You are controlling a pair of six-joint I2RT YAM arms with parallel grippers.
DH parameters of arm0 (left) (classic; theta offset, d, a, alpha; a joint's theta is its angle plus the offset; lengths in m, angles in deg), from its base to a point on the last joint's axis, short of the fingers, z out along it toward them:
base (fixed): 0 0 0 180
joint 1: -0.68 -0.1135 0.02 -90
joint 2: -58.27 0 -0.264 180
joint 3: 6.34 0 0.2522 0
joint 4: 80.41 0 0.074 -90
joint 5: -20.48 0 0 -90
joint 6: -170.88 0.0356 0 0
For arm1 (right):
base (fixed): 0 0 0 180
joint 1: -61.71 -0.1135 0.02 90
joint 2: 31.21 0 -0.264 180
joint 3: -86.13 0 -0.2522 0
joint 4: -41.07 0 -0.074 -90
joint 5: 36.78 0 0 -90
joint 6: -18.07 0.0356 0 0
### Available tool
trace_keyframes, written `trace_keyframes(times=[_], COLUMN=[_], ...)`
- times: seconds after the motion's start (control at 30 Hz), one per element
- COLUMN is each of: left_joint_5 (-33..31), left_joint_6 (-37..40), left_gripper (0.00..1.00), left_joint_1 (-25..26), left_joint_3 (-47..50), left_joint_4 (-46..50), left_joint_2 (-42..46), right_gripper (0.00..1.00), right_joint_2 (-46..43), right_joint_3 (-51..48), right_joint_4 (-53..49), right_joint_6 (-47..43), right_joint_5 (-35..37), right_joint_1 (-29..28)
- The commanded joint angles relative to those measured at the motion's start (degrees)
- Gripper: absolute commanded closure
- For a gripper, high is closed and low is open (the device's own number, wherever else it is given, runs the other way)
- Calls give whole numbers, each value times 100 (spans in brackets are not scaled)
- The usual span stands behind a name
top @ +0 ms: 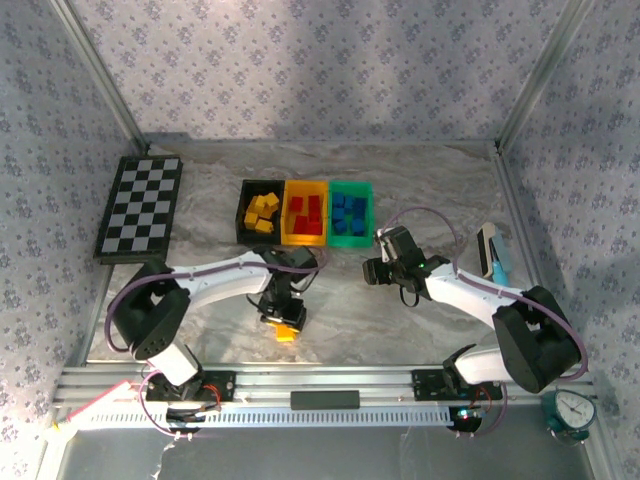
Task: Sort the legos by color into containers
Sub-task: Pick up the lego from the middle-left of the table, then place the lego in the container.
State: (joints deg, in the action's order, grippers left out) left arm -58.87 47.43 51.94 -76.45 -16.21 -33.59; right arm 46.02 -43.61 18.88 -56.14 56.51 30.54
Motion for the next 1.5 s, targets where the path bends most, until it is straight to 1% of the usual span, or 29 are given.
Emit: trace_keyframes(times=[0.0, 0.1, 0.3, 0.37, 0.5, 0.57, 0.63, 0.73, 0.8, 0.93, 1.03, 1.07, 1.13, 1.17, 1.23, 1.37, 1.47], left_joint_5=[-210, -339, -565, -842, -1582, -1796, -1765, -1424, -1323, -1344, -1183, -1103, -1000, -995, -1004, -1026, -1065], left_joint_6=[216, 413, 820, 969, 1240, 1354, 1410, 1444, 1509, 1613, 1592, 1577, 1556, 1546, 1509, 1486, 1474], left_gripper=[53, 53, 53, 52, 52, 53, 53, 52, 52, 52, 48, 46, 31, 26, 20, 19, 19], left_joint_1=[-311, -701, -1654, -1947, -2306, -2453, -2653, -2951, -3054, -3142, -3158, -3158, -3158, -3158, -3158, -3158, -3158], left_joint_3=[-247, -448, -918, -1216, -1894, -2112, -2275, -2739, -3050, -3553, -3741, -3725, -3728, -3725, -3640, -3185, -2711], left_joint_4=[211, 230, 24, -54, -264, -554, -910, -1056, -1077, -1100, -1111, -1123, -1124, -1118, -1292, -1625, -1984], left_joint_2=[337, 501, 625, 597, 458, 357, 145, -360, -698, -1277, -1571, -1625, -1727, -1752, -1705, -1302, -843], right_gripper=[36, 36, 36, 36, 36, 36, 36, 36, 36, 36, 36, 36, 36, 36, 36, 36, 36], right_joint_2=[-134, -133, -144, -142, -136, -130, -126, -122, -130, -169, -165, -156, -145, -130, -113, -61, -51], right_joint_3=[95, 94, 95, 95, 90, 96, 95, 104, 104, 103, 95, 95, 103, 104, 104, 105, 106], right_joint_4=[-122, -117, -128, -127, -127, -128, -129, -154, -167, -199, -203, -198, -198, -188, -172, -170, -161], right_joint_6=[-23, -23, -26, -23, -23, -23, -25, -24, -24, -23, -23, -23, -23, -23, -19, -15, -8], right_joint_5=[101, 97, 128, 125, 134, 144, 151, 200, 233, 296, 321, 326, 326, 320, 306, 301, 308], right_joint_1=[-50, -56, -62, -56, -63, -64, -57, -55, -60, -61, -54, -50, -55, -46, -44, -43, -38])
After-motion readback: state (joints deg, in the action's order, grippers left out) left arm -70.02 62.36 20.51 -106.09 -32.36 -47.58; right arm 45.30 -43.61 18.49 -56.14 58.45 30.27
